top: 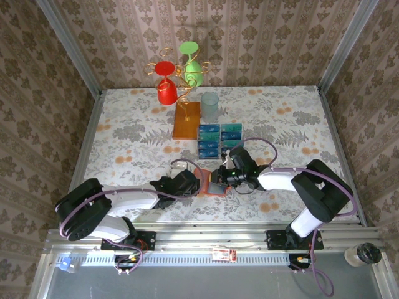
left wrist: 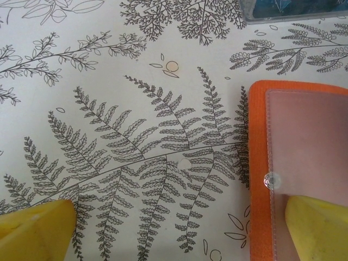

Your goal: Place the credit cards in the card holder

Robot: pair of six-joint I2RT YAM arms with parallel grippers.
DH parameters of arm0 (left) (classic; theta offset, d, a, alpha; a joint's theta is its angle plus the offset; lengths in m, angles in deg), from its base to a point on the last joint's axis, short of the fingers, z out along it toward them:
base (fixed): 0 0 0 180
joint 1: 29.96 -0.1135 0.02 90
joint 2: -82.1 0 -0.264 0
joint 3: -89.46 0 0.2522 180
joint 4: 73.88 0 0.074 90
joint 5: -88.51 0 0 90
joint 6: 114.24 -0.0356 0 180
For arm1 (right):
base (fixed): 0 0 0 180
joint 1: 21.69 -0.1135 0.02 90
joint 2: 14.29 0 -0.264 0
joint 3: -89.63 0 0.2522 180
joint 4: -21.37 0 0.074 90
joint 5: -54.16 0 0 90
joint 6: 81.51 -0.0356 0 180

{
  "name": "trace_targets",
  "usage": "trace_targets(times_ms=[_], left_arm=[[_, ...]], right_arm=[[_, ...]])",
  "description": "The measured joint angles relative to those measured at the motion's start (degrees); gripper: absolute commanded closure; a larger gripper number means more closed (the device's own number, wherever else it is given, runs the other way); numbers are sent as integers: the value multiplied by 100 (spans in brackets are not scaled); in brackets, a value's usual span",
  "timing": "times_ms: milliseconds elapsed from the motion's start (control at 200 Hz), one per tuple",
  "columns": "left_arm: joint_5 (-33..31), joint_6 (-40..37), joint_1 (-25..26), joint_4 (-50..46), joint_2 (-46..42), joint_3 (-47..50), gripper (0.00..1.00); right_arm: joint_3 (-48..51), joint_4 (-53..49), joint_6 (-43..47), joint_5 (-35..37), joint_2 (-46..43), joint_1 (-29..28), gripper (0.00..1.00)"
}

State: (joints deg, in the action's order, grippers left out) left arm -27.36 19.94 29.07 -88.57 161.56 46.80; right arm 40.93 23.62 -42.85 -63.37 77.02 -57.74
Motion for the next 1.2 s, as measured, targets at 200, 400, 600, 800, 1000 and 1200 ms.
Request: trace_targets(times_ms=[200, 400, 600, 800, 1000, 1200], left_arm=[[-142, 262, 245, -2, 35, 15, 0], [-278, 586, 485, -22, 234, 33, 0], [-428, 793, 551, -39, 262, 33, 0], [-481, 811, 540, -90, 258, 33, 0], [-483, 804, 496, -109, 256, 33, 0], [-483, 761, 463, -107, 256, 33, 0]], right_arm=[[2, -579, 483, 190, 0, 136, 89], [-92, -944, 839, 229, 0, 289, 89], [-306, -1266, 1058, 229, -7, 345, 88], [-1027, -2022, 1462, 426, -275, 393, 62], [-2177, -2879, 2107, 1049, -330, 494, 43], [-3351, -3665, 2970, 1836, 31, 505, 42]])
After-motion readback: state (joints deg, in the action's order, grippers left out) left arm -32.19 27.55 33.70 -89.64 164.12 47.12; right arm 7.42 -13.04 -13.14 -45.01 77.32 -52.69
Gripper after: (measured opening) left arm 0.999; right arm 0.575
